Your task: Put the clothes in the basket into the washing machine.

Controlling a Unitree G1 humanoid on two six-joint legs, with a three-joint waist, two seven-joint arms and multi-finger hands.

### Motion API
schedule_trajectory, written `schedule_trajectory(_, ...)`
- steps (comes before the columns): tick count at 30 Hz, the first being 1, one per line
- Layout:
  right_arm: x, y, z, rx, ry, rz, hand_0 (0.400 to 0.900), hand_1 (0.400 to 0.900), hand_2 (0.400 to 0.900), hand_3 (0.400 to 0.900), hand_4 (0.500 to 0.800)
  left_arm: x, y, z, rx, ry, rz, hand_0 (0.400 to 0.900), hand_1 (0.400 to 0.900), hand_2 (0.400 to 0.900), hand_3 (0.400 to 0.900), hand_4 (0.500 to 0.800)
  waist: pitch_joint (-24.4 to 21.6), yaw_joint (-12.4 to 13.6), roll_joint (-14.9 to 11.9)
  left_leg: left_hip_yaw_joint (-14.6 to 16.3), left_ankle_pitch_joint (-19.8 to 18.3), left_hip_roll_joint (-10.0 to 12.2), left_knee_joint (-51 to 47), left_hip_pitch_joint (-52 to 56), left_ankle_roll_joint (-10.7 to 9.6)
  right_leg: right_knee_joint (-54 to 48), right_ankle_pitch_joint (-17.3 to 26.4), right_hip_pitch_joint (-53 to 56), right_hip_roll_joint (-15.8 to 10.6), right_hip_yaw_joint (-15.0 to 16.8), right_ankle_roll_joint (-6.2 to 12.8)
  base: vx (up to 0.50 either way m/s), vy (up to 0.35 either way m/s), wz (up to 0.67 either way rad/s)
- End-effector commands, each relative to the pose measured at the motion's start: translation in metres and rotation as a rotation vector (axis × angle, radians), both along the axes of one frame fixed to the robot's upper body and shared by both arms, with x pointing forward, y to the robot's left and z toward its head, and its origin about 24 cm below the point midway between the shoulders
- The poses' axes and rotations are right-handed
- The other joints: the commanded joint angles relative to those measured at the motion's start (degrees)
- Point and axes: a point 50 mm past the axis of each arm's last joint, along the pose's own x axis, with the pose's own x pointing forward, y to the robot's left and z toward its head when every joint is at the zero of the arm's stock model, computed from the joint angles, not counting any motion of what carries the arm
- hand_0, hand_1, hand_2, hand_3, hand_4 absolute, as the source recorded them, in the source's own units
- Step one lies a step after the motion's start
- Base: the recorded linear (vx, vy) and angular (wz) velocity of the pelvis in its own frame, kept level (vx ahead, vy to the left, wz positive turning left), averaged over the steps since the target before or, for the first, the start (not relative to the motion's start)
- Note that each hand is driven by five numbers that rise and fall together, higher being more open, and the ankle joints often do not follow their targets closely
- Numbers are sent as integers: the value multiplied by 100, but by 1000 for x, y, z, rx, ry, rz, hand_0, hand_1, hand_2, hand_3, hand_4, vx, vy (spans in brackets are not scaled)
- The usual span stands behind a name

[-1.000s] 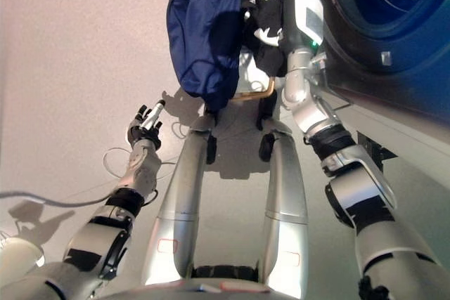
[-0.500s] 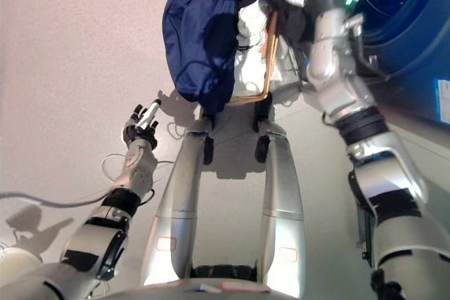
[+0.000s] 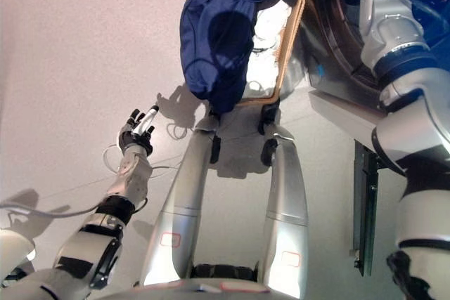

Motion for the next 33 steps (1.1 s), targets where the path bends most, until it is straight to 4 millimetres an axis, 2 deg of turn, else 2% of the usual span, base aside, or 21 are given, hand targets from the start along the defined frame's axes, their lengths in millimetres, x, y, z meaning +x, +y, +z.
schedule_trajectory(1, -32, -69, 20, -91, -40, -363, 400, 400, 400, 400, 500, -26, 14, -23, -1, 42, 49, 900, 900, 900, 900, 800, -503, 66, 151, 9, -368, -133, -220, -45, -84, 392, -522, -288, -56, 45, 431, 47, 22, 4)
schedule_trajectory(3, -35, -75, 19, -88, -45, -392, 400, 400, 400, 400, 500, -27, 15, -24, -5, 46, 55, 900, 900, 900, 900, 800, -505, 64, 161, 15, -363, -133, -221, -57, -87, 407, -532, -301, -62, 41, 427, 32, 12, 2)
schedule_trajectory(4, -38, -85, 14, -64, -27, -440, 400, 400, 400, 400, 500, -28, 16, -25, -10, 52, 62, 900, 900, 900, 900, 800, -496, 68, 170, 11, -348, -131, -240, -63, -94, 402, -528, -316, -64, 39, 419, 0, 0, 0)
schedule_trajectory(7, -40, -89, 13, -31, -32, -459, 400, 400, 400, 400, 500, -28, 16, -24, -6, 49, 63, 900, 900, 900, 900, 800, -473, 67, 185, 23, -323, -131, -290, -49, -101, 380, -520, -306, -68, 32, 411, 10, -1, 2)
schedule_trajectory(8, -41, -91, 13, -12, -34, -465, 490, 490, 490, 490, 554, -28, 16, -24, -7, 47, 65, 900, 900, 900, 900, 800, -464, 66, 192, 27, -315, -128, -298, -44, -102, 378, -512, -302, -69, 30, 409, 0, 0, 0)
schedule_trajectory(9, -43, -93, 15, 20, -49, -466, 900, 900, 900, 900, 800, -26, 16, -22, -2, 38, 65, 900, 900, 900, 900, 800, -439, 62, 208, 31, -309, -130, -296, -31, -105, 392, -505, -303, -67, 40, 404, 0, 0, 0)
schedule_trajectory(19, -50, -92, 36, 33, -118, -483, 900, 900, 900, 900, 800, -27, 15, -23, 8, 42, 61, 900, 900, 900, 900, 800, -394, 39, 238, 43, -312, -131, -228, -16, -123, 463, -484, -320, -44, 87, 379, 0, 1, 0)
schedule_trajectory(24, -51, -81, 51, 74, -211, -375, 900, 900, 900, 900, 800, -27, 15, -22, 15, 36, 60, 900, 900, 900, 900, 800, -367, 41, 229, 61, -289, -125, -280, 9, -123, 438, -479, -296, -26, 83, 375, 0, 0, 0)
schedule_trajectory(27, -46, -58, 62, 28, -260, -266, 900, 900, 900, 900, 800, -29, 19, -21, 18, 31, 82, 900, 900, 900, 900, 800, -355, 4, 180, 64, -287, -112, -288, 26, -124, 413, -474, -276, -2, 90, 378, 0, 6, -4)
schedule_trajectory(30, -41, -20, 76, -47, -325, -119, 900, 900, 900, 900, 800, -31, 23, -20, 3, 28, 121, 900, 900, 900, 900, 800, -353, -53, 127, 79, -294, -96, -296, 34, -130, 361, -461, -258, 39, 97, 385, -2, 5, -6)
schedule_trajectory(31, -43, -4, 82, -65, -365, -35, 900, 900, 900, 900, 800, -31, 23, -20, -3, 27, 133, 900, 900, 900, 900, 800, -352, -90, 105, 79, -296, -90, -306, 35, -129, 344, -458, -256, 51, 98, 390, -2, 9, -7)
schedule_trajectory(33, -50, 16, 87, -87, -428, 78, 900, 900, 900, 900, 800, -32, 24, -21, -17, 31, 153, 900, 900, 900, 900, 800, -337, -148, 84, 76, -303, -82, -334, 47, -122, 308, -456, -236, 61, 102, 400, -2, 4, -3)
